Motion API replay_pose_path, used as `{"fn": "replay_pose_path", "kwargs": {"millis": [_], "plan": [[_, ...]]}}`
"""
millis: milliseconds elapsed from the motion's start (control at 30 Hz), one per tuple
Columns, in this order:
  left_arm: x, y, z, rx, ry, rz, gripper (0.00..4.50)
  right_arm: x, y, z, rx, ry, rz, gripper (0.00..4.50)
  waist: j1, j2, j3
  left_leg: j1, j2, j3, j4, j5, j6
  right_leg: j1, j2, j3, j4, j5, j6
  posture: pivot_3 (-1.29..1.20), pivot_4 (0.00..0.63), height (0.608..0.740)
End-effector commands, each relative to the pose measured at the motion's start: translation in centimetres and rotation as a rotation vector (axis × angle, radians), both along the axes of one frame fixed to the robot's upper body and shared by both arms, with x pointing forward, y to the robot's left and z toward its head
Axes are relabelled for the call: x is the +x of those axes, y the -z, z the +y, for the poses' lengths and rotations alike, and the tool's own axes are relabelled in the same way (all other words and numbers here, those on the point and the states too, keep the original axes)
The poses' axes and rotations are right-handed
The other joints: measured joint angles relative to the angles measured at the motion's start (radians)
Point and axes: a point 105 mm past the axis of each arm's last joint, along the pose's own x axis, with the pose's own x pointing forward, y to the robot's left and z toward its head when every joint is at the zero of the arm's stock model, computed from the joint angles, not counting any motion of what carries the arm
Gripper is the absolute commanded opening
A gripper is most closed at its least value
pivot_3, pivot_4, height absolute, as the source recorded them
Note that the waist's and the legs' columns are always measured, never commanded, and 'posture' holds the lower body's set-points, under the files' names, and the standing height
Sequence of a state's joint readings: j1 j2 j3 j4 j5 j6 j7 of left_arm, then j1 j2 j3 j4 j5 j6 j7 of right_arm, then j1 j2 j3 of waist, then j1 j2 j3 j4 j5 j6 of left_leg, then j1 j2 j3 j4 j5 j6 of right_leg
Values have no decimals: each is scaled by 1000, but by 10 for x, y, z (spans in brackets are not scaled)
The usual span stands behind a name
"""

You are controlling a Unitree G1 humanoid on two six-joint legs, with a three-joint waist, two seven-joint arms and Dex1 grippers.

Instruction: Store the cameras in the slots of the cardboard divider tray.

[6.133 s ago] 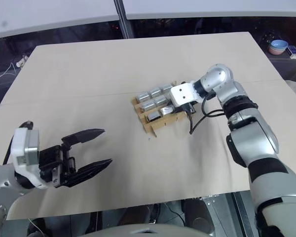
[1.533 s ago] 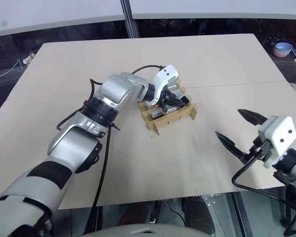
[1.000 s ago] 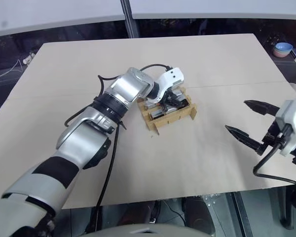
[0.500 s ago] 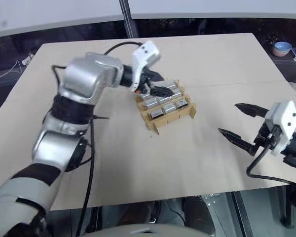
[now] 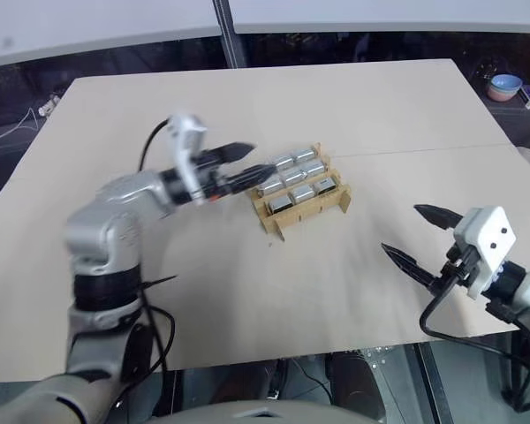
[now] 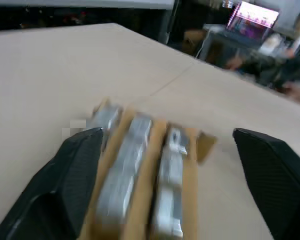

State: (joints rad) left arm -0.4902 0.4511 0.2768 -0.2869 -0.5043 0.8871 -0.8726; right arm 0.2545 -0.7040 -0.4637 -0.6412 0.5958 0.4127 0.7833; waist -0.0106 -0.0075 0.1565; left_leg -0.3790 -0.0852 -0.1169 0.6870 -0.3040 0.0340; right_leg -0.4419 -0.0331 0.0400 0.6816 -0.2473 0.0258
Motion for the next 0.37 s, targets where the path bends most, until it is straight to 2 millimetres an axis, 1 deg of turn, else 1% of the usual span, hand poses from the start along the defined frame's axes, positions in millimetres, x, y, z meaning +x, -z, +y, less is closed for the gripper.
{"fn": "replay_pose_path", "kwargs": {"millis": [33, 67, 133, 167, 200, 267, 367], "plan": [[-37, 6, 33, 77, -46, -65, 4328, -9, -5, -15, -63, 56, -32, 4500, 2, 1, -1, 2, 0, 0, -1, 0, 0, 2, 0, 0, -1, 0, 0, 0, 150, 740], [-43, 10, 37, 91, -34, -58, 4328, -10, -5, -17, -68, 63, -28, 4500, 5, 0, -1, 3, 0, 0, -2, 0, 0, 4, 0, 0, -3, 0, 0, 0, 150, 740], [-60, 24, 59, 133, -84, -41, 4328, -14, -4, -25, -76, 87, -4, 4500, 11, 0, -1, 4, 0, 0, -1, 0, 0, 5, 0, -1, -3, 0, 0, 0, 150, 740], [-67, 28, 66, 139, -104, -26, 4328, -15, -3, -29, -77, 99, 7, 4500, 19, 0, -1, 5, 0, 0, -1, 0, 0, 5, 0, -1, -3, 0, 0, 0, 150, 740], [-71, 30, 72, 141, -133, -17, 4328, -16, -3, -33, -79, 108, 17, 4500, 24, 0, -1, 11, 0, 0, -2, -1, 1, 11, 0, 0, -4, 0, 0, 0, 150, 740], [-76, 35, 79, 151, -171, -4, 4328, -17, -4, -38, -83, 126, 15, 4500, 32, 0, -1, 17, 0, -1, -4, -2, 2, 17, -1, -1, -6, 0, 0, 0, 150, 740], [-83, 40, 83, 165, -198, 11, 4328, -16, -5, -39, -87, 127, 20, 4500, 34, 0, -1, 23, 1, -4, -4, -3, 4, 28, -1, -6, -11, -1, 0, 0, 150, 740]]}}
